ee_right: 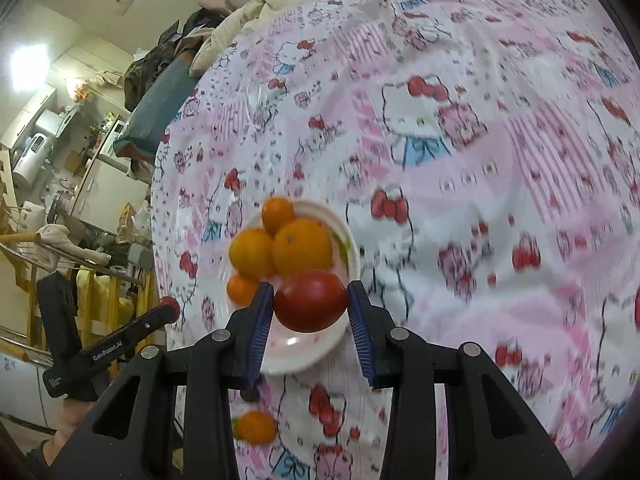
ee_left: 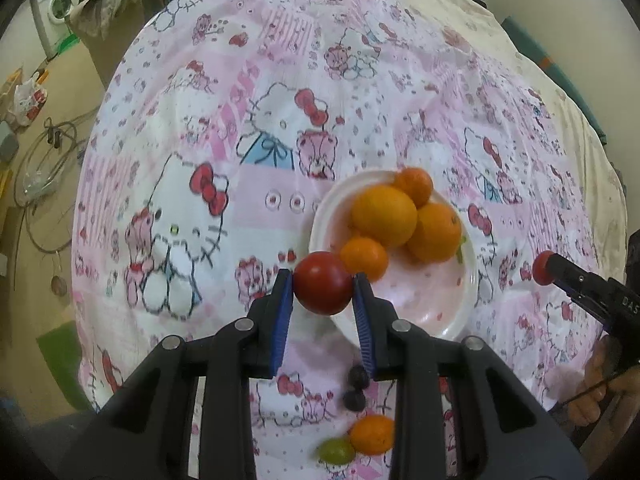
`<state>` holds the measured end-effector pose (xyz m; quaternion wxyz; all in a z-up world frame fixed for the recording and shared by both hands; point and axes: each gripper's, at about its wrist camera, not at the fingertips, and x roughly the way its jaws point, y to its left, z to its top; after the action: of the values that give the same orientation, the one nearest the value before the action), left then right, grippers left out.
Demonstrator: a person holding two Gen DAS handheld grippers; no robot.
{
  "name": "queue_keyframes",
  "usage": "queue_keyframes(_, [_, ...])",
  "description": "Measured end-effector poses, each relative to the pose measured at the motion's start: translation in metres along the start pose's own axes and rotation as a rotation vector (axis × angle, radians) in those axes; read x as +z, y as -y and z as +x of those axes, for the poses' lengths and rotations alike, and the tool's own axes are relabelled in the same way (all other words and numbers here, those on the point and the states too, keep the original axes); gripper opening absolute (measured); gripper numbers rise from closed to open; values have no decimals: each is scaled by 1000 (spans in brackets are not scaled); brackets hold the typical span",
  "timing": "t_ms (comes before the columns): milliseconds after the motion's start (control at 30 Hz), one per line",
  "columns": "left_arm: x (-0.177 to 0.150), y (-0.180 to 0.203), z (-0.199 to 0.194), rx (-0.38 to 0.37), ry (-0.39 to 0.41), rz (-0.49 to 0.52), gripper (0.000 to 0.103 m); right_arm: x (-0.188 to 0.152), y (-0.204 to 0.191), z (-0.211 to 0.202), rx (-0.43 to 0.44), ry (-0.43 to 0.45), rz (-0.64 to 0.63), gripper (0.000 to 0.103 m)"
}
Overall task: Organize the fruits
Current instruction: 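Carry both cherry tomatoes up over the white plate, then lower both cherry tomatoes onto the plate and open both grippers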
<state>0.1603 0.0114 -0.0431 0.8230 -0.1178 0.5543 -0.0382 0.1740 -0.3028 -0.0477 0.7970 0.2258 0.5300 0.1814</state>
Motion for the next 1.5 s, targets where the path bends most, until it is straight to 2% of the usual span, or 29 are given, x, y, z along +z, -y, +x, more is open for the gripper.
queue_keyframes(167, [11,5,15,-83,-21,7,26,17,-2,19,-10,-11,-24,40])
queue_keyframes(367, [26,6,39,-60,-35,-2,26,23,-3,45,-21,-58,-54,40])
queue_keyframes(667, [32,5,67,-80,-88,-35,26,15,8,80,-41,-154,-38,40])
queue_keyframes(867, [30,6,73,-98,-106,-46,27,11,9,83,-31,-164,-14,40])
queue_keyframes(1367, [33,11,77,-66,-118,-68,28,12,7,87,-26,-176,-3,42])
queue_keyframes(1433, [33,11,77,-68,-130,-68,39,13,6,85,-27,-172,-8,42])
queue_keyframes(1467, [33,11,77,-66,-129,-70,49,13,5,85,-24,-171,-8,42])
queue_keyframes(1500, [32,11,75,-62,-120,-69,52,13,5,84,-22,-170,-7,43])
